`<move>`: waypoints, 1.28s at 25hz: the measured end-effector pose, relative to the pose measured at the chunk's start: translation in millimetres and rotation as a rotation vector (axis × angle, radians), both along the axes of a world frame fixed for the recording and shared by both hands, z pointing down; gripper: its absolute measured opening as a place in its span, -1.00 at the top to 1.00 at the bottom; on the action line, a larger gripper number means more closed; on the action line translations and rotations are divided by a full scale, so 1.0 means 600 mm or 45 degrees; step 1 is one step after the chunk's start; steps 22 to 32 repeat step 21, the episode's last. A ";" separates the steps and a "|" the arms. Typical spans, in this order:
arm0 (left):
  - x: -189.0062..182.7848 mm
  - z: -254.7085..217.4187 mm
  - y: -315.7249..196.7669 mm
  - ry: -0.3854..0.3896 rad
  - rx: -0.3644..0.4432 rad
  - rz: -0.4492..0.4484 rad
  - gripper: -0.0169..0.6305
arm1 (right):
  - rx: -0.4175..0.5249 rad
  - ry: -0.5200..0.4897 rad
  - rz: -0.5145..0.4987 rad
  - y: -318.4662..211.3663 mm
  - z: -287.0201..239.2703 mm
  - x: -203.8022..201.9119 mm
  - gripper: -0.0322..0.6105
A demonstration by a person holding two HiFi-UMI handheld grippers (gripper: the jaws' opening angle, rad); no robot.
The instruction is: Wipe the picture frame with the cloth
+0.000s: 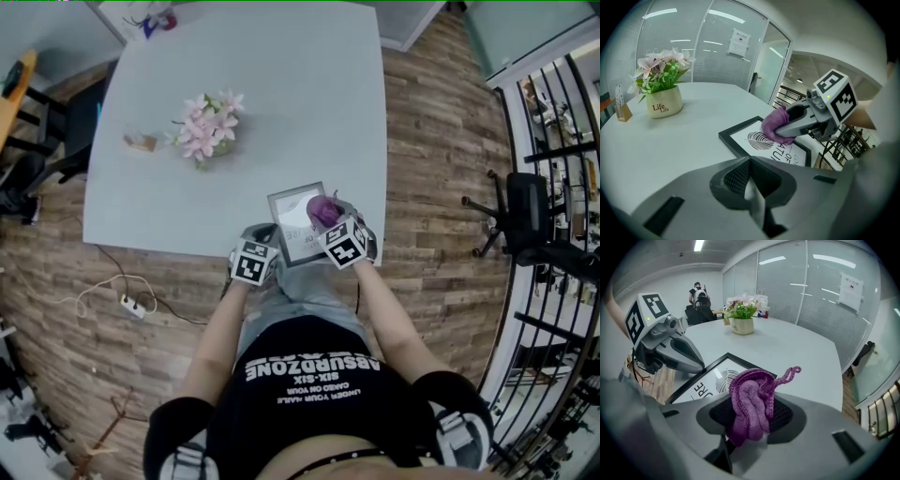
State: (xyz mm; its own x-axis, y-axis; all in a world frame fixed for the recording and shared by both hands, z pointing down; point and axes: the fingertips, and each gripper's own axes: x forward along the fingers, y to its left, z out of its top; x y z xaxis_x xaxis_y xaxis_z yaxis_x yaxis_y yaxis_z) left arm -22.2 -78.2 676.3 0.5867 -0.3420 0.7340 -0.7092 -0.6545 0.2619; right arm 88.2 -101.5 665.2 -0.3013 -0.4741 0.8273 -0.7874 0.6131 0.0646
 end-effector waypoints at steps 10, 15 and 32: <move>0.001 0.002 0.000 0.005 -0.011 -0.005 0.90 | 0.001 -0.001 -0.012 -0.001 0.002 0.000 0.31; -0.001 0.001 -0.002 0.006 -0.009 -0.014 0.90 | -0.002 -0.004 -0.008 -0.001 0.002 -0.001 0.31; 0.003 0.001 0.001 0.006 -0.007 -0.022 0.90 | 0.009 -0.006 -0.015 0.001 0.000 0.002 0.31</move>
